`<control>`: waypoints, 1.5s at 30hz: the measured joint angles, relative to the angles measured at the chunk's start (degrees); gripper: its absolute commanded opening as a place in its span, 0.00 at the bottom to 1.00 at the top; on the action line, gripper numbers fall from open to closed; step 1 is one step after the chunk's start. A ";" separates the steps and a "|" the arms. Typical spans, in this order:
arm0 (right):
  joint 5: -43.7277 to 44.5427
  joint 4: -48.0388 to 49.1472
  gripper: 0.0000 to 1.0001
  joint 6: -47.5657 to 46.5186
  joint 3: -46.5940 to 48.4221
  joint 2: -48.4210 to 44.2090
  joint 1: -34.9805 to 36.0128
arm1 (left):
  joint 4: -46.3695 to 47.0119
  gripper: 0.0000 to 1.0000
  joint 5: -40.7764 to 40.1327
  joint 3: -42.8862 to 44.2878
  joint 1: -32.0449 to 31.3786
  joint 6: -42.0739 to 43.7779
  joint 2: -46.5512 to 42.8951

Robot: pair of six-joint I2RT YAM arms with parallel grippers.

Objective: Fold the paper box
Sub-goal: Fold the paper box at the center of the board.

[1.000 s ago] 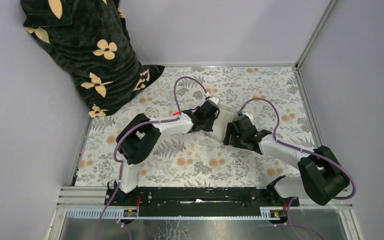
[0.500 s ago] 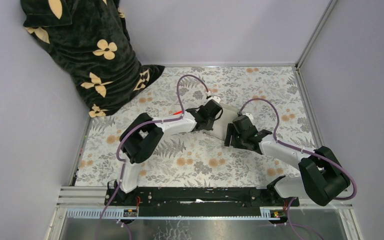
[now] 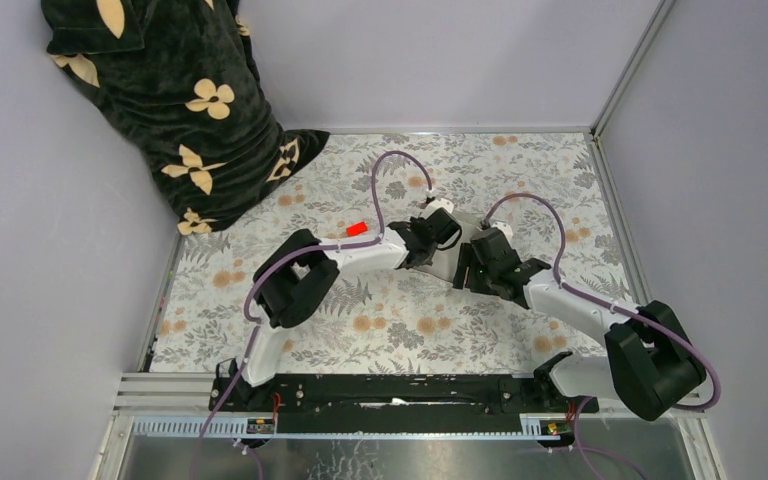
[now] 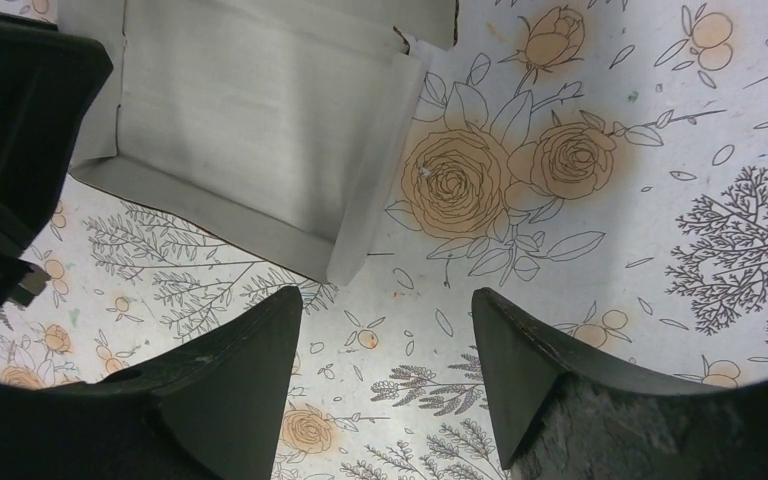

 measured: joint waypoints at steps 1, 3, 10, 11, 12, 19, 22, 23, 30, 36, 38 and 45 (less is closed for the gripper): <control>0.00 -0.02 0.71 -0.04 0.00 -0.22 -0.11 | -0.22 0.13 -0.50 0.13 -0.13 0.00 0.11; 0.02 0.00 0.71 -0.17 0.00 -0.61 -0.35 | -0.76 0.13 -1.27 0.59 -0.39 0.00 0.44; -0.04 0.00 0.72 -0.39 -0.15 -2.25 -1.60 | -3.26 0.13 -3.91 3.02 -1.25 0.07 2.08; -0.04 0.00 0.72 -0.42 -0.24 -2.49 -1.79 | -3.74 0.13 -4.33 3.54 -1.36 0.13 2.40; -0.07 -0.02 0.72 -0.42 -0.33 -2.69 -1.99 | -4.13 0.13 -4.76 4.00 -1.51 0.20 2.73; -0.17 -0.20 0.72 -0.46 -0.70 -3.61 -3.06 | -6.29 0.13 -8.20 6.08 -2.71 0.42 4.37; -0.48 -0.24 0.72 -0.48 -1.01 -3.82 -3.28 | -7.15 0.13 -9.53 6.91 -3.13 0.42 5.03; -0.52 -0.26 0.72 -0.50 -1.09 -3.85 -3.30 | -7.45 0.14 -9.88 7.19 -3.28 0.44 5.22; -1.33 -0.37 0.72 -0.63 -1.33 -3.85 -3.58 | -9.60 0.14 -12.31 8.90 -4.13 0.48 6.54; -1.55 -0.37 0.72 -0.85 -1.33 -3.85 -3.82 | -10.69 0.14 -13.60 9.81 -4.52 0.68 7.26; -1.55 -0.37 0.72 -0.85 -1.33 -3.85 -3.91 | -11.04 0.15 -13.86 10.12 -4.61 0.79 7.50; -1.57 -0.42 0.72 -1.11 -1.33 -3.85 -4.17 | -12.15 0.15 -15.45 11.17 -4.96 1.27 8.46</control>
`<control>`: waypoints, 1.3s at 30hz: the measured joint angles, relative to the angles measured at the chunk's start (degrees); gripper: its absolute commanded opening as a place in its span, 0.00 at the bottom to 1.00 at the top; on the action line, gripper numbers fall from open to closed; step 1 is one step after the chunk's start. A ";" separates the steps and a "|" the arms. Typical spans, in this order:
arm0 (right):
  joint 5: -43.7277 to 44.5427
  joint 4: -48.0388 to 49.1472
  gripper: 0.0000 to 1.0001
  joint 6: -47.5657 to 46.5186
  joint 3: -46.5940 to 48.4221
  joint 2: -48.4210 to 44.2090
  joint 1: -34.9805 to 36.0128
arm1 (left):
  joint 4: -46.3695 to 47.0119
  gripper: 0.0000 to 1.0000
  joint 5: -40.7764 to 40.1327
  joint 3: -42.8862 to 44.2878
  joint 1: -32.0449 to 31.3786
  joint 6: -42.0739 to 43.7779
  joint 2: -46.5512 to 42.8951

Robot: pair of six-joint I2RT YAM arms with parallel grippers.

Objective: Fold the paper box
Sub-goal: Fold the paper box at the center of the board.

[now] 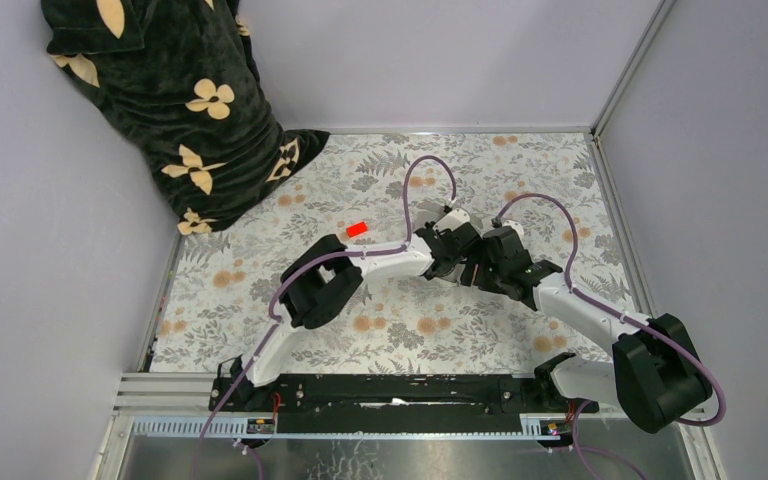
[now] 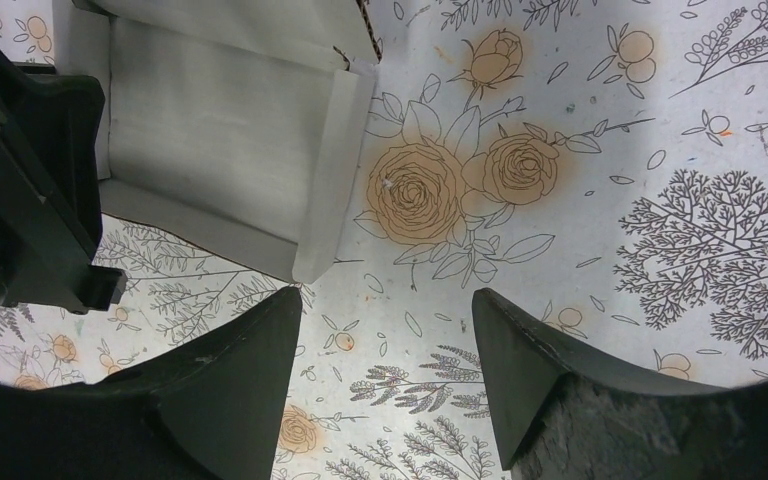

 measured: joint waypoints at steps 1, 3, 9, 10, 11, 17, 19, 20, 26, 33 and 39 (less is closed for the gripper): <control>0.02 0.00 0.72 -0.11 0.00 0.00 -0.07 | -0.15 0.16 -0.37 0.13 -0.02 0.09 0.15; 0.02 0.00 0.72 -0.20 0.00 0.00 -0.17 | -0.55 0.16 -0.98 0.52 -0.17 0.24 0.46; 0.00 -0.02 0.72 -0.39 0.00 0.00 -0.26 | -1.16 0.20 -2.16 0.72 -0.39 0.46 0.81; 0.00 -0.04 0.72 -0.39 0.00 0.00 -0.28 | -1.25 0.22 -2.16 0.72 -0.39 0.46 0.81; 0.00 -0.07 0.72 -0.39 0.00 0.00 -0.31 | -1.33 0.24 -2.16 0.72 -0.39 0.46 0.81; 0.00 -0.92 0.72 -0.39 -0.02 -0.20 -0.61 | -1.36 0.44 -1.51 0.04 -0.37 0.74 0.76; 0.00 -0.87 0.72 -0.39 -0.02 -0.42 -0.61 | -1.09 0.47 -1.38 -0.72 -0.28 0.76 0.07; 0.00 -0.87 0.72 -0.39 -0.02 -0.59 -0.61 | -0.98 0.49 -1.07 -1.14 -0.22 0.76 -0.33; -0.20 -0.87 0.72 -0.39 -0.02 -1.29 -0.61 | -0.39 0.53 1.81 -4.37 0.59 0.42 -3.32; -1.44 -1.60 0.72 -1.09 0.63 -0.59 -0.63 | 1.44 0.55 6.25 -7.74 1.97 -0.11 -7.93; -2.84 -3.56 0.69 -3.50 5.97 5.55 -0.63 | 4.57 0.56 9.14 -12.31 3.26 -0.94 -13.27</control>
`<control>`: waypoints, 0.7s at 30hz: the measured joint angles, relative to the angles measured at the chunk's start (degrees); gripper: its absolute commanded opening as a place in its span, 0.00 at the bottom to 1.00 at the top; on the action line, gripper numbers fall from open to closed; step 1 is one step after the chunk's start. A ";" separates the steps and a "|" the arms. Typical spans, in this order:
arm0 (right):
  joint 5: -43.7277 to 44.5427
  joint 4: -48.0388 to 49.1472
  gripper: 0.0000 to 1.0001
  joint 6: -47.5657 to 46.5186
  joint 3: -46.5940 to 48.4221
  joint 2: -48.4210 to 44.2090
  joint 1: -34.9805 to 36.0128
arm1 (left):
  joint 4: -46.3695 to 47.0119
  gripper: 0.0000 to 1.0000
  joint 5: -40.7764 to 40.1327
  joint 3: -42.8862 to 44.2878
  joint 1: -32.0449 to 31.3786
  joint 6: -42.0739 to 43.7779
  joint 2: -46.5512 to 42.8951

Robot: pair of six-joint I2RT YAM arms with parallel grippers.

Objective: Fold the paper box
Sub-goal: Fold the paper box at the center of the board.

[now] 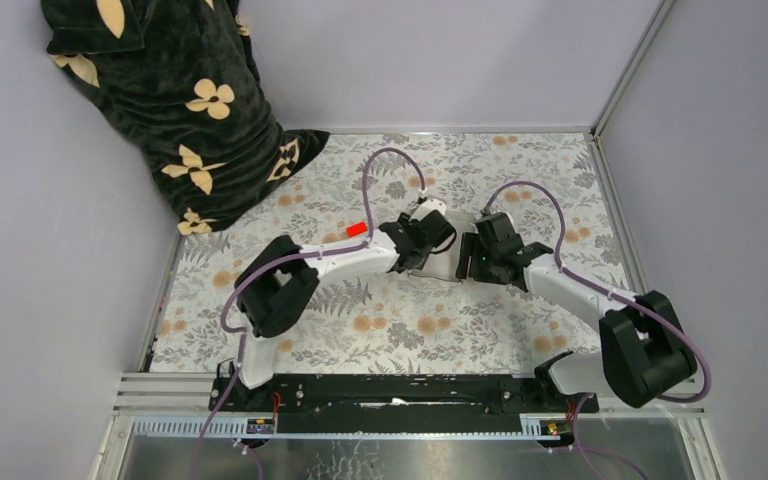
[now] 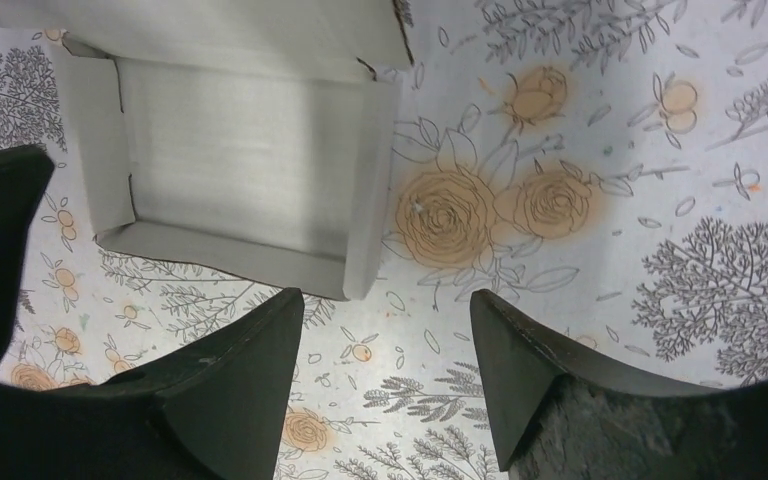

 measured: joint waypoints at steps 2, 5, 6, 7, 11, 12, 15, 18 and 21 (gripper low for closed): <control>0.00 -0.59 0.66 -0.83 1.90 1.97 0.00 | 1.25 0.55 1.22 -2.56 0.83 -0.39 -2.47; 0.17 -1.46 0.62 -2.14 4.63 4.28 0.00 | 3.08 0.39 3.43 -6.86 2.95 -1.40 -7.04; 0.39 -2.01 0.61 -2.49 5.53 4.90 0.00 | 3.58 0.26 4.22 -8.35 3.89 -1.79 -8.79; 0.57 -2.38 0.59 -2.86 6.32 5.44 0.00 | 3.98 0.16 5.01 -9.55 4.83 -2.29 -10.32; 2.34 -4.20 0.58 -4.00 9.03 7.41 0.00 | 5.53 0.09 7.45 -13.46 8.61 -4.09 -15.65; 2.86 -4.61 0.58 -4.22 9.55 7.93 0.00 | 5.86 0.09 7.93 -14.19 9.40 -4.46 -16.41; 3.61 -5.79 0.57 -4.74 10.75 9.60 0.00 | 7.08 0.11 9.92 -16.65 11.28 -5.84 -18.23; 4.42 -6.84 0.54 -4.92 11.54 11.13 0.00 | 8.44 0.12 12.09 -19.08 12.31 -7.17 -18.73; 4.72 -7.63 0.53 -4.94 12.17 12.52 0.00 | 9.33 0.12 14.01 -20.87 13.14 -8.20 -18.73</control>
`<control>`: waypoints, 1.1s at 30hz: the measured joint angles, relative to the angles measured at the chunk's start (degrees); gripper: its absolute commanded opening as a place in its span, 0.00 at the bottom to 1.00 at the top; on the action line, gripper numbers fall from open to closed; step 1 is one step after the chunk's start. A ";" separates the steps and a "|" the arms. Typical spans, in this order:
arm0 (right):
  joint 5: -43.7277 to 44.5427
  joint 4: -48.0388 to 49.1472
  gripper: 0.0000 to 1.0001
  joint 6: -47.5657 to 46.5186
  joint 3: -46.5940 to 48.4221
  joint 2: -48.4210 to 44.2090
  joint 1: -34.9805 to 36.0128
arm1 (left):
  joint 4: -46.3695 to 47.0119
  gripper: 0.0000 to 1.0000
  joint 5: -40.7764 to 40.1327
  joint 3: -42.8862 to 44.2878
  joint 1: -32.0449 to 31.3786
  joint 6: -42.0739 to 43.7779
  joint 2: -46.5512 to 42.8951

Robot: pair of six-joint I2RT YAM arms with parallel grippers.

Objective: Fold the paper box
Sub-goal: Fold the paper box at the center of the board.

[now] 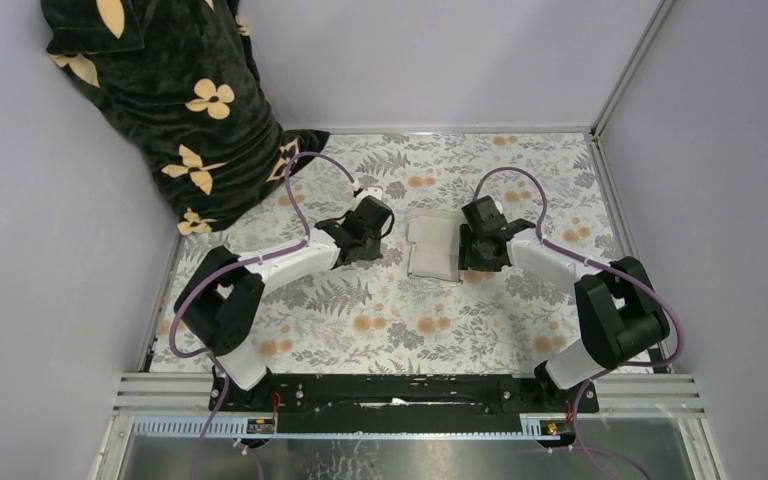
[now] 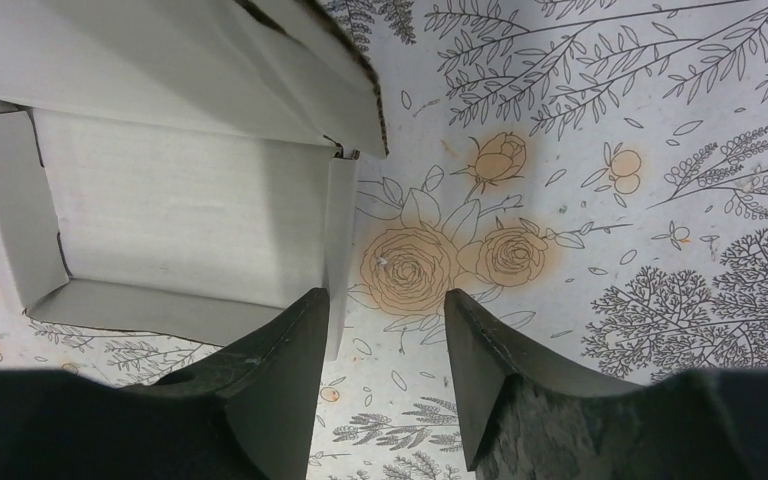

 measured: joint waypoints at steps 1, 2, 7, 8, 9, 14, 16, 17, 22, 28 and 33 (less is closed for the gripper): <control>0.15 -0.17 0.53 0.02 0.24 0.39 0.00 | 0.37 0.12 0.48 -0.48 0.26 -0.20 0.00; 0.22 -0.26 0.53 0.02 0.48 0.66 0.00 | 0.57 0.12 0.94 -0.81 0.42 -0.35 0.00; 0.81 -0.61 0.53 0.07 2.08 1.86 0.02 | 1.79 0.12 2.93 -1.86 1.33 -0.79 0.00; 0.92 -0.59 0.53 0.09 2.32 2.05 0.07 | 2.01 0.12 3.23 -1.95 1.46 -0.83 -0.02; 0.96 -0.59 0.53 0.13 2.49 2.19 0.11 | 2.29 0.12 3.50 -2.03 1.68 -0.83 -0.02; 1.40 -1.05 0.53 0.35 3.89 3.28 0.63 | 3.21 0.12 4.37 -2.32 1.99 -0.85 -0.02; 1.44 -1.07 0.53 0.42 4.74 4.31 1.11 | 3.74 0.12 4.76 -2.54 2.05 -0.87 -0.02; 1.51 -1.07 0.52 0.57 5.03 4.76 1.40 | 3.82 0.12 4.92 -2.64 2.05 -0.87 -0.02; 2.40 -1.25 0.45 1.16 5.53 6.88 2.80 | 4.31 0.12 5.51 -3.23 2.19 -0.90 -0.04; 4.63 -1.81 0.34 1.46 5.84 7.89 3.78 | 4.52 0.12 6.05 -3.93 2.69 -0.90 -0.11; 5.95 -1.86 0.32 1.66 6.03 7.93 4.11 | 4.83 0.11 6.27 -4.20 2.80 -0.90 -0.11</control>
